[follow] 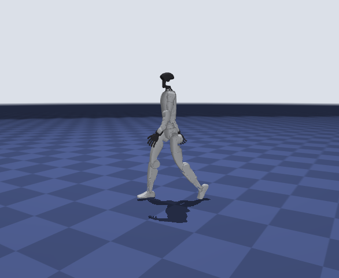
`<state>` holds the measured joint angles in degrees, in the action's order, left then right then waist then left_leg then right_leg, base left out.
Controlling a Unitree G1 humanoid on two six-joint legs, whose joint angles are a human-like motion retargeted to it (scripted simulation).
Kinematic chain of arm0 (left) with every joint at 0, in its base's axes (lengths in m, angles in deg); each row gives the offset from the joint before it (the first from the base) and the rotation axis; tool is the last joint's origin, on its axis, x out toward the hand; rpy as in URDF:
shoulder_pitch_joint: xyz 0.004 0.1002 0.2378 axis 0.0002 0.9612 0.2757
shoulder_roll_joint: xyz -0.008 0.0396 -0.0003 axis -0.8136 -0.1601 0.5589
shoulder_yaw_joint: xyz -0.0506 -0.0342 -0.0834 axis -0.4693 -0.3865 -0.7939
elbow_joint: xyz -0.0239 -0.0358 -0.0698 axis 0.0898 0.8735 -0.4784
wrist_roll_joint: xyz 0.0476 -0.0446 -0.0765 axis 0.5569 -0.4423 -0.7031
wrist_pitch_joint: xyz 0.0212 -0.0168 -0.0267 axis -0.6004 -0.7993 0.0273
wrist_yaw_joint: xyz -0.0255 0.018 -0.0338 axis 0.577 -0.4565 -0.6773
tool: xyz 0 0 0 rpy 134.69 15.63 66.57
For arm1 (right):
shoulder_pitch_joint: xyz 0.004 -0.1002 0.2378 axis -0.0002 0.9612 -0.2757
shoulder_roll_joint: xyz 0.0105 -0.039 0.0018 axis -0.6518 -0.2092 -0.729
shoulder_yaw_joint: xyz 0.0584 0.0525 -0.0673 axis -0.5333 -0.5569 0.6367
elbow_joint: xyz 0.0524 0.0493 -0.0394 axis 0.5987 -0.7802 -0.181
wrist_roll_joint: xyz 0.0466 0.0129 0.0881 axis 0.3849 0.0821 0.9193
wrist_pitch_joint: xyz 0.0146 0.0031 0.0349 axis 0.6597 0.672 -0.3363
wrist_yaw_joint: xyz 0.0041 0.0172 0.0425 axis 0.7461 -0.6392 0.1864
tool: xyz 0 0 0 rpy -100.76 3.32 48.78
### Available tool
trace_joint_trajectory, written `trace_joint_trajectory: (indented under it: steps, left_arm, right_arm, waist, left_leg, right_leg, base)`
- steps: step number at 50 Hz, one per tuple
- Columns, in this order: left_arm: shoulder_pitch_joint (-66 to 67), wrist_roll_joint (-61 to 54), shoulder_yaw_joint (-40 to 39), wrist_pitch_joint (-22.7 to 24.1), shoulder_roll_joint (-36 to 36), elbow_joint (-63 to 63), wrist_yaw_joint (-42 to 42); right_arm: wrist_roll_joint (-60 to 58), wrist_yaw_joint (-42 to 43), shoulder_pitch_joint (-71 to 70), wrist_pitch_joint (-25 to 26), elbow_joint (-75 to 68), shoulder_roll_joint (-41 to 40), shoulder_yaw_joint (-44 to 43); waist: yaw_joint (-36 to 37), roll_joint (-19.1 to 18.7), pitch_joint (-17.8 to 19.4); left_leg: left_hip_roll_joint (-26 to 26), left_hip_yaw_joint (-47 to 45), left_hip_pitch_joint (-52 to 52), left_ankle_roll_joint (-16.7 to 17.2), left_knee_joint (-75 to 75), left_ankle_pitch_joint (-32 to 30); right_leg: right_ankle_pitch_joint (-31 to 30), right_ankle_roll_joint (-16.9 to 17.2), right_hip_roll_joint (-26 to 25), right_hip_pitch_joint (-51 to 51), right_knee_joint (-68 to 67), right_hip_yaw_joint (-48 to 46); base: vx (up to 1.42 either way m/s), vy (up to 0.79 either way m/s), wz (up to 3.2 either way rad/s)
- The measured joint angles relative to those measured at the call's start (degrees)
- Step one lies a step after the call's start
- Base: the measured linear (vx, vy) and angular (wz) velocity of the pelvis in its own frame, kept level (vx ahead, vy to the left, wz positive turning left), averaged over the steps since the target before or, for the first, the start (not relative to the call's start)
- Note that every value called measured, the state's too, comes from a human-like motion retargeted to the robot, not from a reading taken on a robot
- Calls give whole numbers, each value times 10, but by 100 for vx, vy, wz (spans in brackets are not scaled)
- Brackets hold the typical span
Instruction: Walk run
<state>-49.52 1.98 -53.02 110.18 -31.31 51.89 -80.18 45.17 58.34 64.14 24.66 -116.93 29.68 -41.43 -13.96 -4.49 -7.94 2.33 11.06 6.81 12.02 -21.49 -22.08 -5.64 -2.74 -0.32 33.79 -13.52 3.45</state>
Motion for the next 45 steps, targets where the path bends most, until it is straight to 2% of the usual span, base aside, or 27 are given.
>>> trace_joint_trajectory:
  steps: [2,3,4,5,7,8,10,13,15,18,20,22,23,25,27,28,30,32,33,34,36,38,40,45]
  left_arm:
    - [44,19,3,-31,-2,65,12]
    - [66,34,6,-49,-7,92,11]
    - [91,60,2,-68,-6,109,12]
    - [118,92,-7,-86,-3,121,13]
    - [183,132,-24,-120,11,135,47]
    - [214,140,-35,-131,19,147,64]
    - [270,145,-54,-140,36,176,87]
    - [354,143,-64,-154,63,176,56]
    - [401,149,-74,-165,84,176,45]
    - [452,165,-80,-184,113,176,57]
    - [475,182,-72,-198,126,176,53]
    - [481,199,-62,-223,123,176,31]
    - [481,207,-58,-238,116,176,18]
    - [471,221,-58,-260,102,176,4]
    - [441,223,-60,-255,83,176,13]
    - [416,216,-61,-246,71,176,20]
    - [346,189,-62,-230,35,176,22]
    - [268,153,-76,-220,14,173,27]
    - [230,132,-85,-212,12,164,30]
    - [194,106,-93,-198,14,147,33]
    - [124,50,-110,-162,19,104,34]
    - [58,-11,-115,-125,24,62,26]
    - [-2,-77,-103,-96,21,24,9]
    - [-129,-168,-55,-49,-49,-42,-63]
  right_arm:
    - [32,17,-38,-22,2,29,2]
    - [42,25,-61,-19,9,41,-2]
    - [48,34,-85,-14,28,47,-8]
    - [51,44,-109,-8,52,51,-15]
    - [42,58,-148,-22,117,49,-23]
    - [41,62,-166,-36,147,53,-18]
    - [52,65,-200,-69,199,67,9]
    - [74,61,-249,-124,266,90,53]
    - [84,60,-284,-158,303,102,75]
    - [95,51,-338,-182,341,130,99]
    - [91,39,-359,-191,355,152,104]
    - [85,45,-350,-203,361,156,109]
    - [83,58,-336,-210,355,152,109]
    - [81,96,-298,-211,329,139,97]
    - [84,120,-254,-182,282,121,73]
    - [85,121,-232,-161,255,109,61]
    - [86,100,-200,-118,187,91,56]
    - [55,68,-177,-83,98,77,44]
    - [32,54,-162,-62,61,74,40]
    - [12,45,-146,-39,32,70,42]
    - [-24,30,-107,0,3,56,56]
    - [-55,13,-60,13,0,35,73]
    - [-84,-6,-11,6,0,17,90]
    - [-164,-55,87,13,0,-7,96]
  waist:
    - [-4,-5,8]
    - [0,-18,17]
    - [6,-3,11]
    - [13,26,-3]
    - [5,29,-2]
    - [7,34,-1]
    - [57,62,-5]
    - [127,97,1]
    - [174,106,14]
    - [215,104,32]
    - [231,101,39]
    - [213,94,36]
    - [206,88,28]
    - [214,84,6]
    - [222,89,-3]
    - [209,103,1]
    - [202,145,23]
    - [213,111,16]
    - [213,86,10]
    - [199,69,10]
    - [154,48,17]
    - [112,29,21]
    - [77,18,21]
    - [29,34,33]
  left_leg:
    - [-3,-41,-57,30,-173,-79]
    - [-33,-65,-94,30,-285,-79]
    - [-20,-73,-121,24,-316,-77]
    - [16,-71,-144,15,-306,-73]
    - [-21,-109,-219,-57,-359,11]
    - [-20,-115,-255,-78,-367,40]
    - [-4,-154,-316,-105,-331,98]
    - [-41,-234,-383,-147,-198,157]
    - [-53,-252,-406,-166,-76,160]
    - [-65,-291,-429,-201,88,209]
    - [-42,-247,-449,-195,178,237]
    - [-35,-218,-458,-178,201,251]
    - [-44,-213,-459,-150,184,249]
    - [-80,-273,-456,-115,118,241]
    - [-68,-242,-450,-116,75,177]
    - [-22,-166,-456,-130,34,187]
    - [57,-119,-450,-153,-44,244]
    - [-16,-159,-399,-163,-38,269]
    - [-57,-177,-371,-162,-20,271]
    - [-67,-172,-347,-161,-5,274]
    - [-50,-132,-300,-157,30,273]
    - [-48,-120,-252,-153,77,264]
    - [-53,-144,-205,-147,121,263]
    - [-17,-163,-83,-130,183,299]
  right_leg:
    - [45,-30,2,-22,-56,-28]
    - [68,-48,-28,-45,-71,-42]
    - [74,-62,-30,-70,-56,-39]
    - [71,-74,-18,-96,-28,-26]
    - [77,-77,-47,-140,2,6]
    - [75,-75,-52,-163,19,16]
    - [66,-78,-47,-210,54,42]
    - [59,-96,-54,-262,80,84]
    - [64,-105,-65,-307,95,123]
    - [77,-121,-70,-357,95,156]
    - [78,-123,-66,-385,81,174]
    - [46,-122,-74,-416,67,147]
    - [13,-120,-86,-430,60,127]
    - [-91,-85,-86,-444,28,91]
    - [-215,-3,-83,-435,-58,74]
    - [-237,32,-84,-406,-159,66]
    - [-244,96,-68,-342,-375,49]
    - [-238,65,-104,-295,-376,11]
    - [-220,32,-125,-266,-367,-15]
    - [-197,24,-143,-237,-364,-25]
    - [-138,46,-159,-182,-347,-21]
    - [-75,63,-129,-132,-298,-34]
    - [-35,64,-66,-90,-217,-70]
    - [-2,28,34,-21,15,-58]
  base:
    - [121,-49,-52]
    - [120,-61,-90]
    - [110,-80,-98]
    - [100,-85,-72]
    - [97,-67,-60]
    - [102,-52,-139]
    - [118,-47,-265]
    - [111,-33,-281]
    - [116,-29,-259]
    - [110,-4,-186]
    - [117,17,-92]
    - [131,5,14]
    - [157,2,17]
    - [166,10,-22]
    - [153,9,22]
    - [155,-8,98]
    - [129,-25,72]
    - [116,-25,-30]
    - [119,-20,7]
    - [104,-19,77]
    - [93,-22,153]
    - [105,-31,140]
    - [85,-29,90]
    - [86,-37,15]
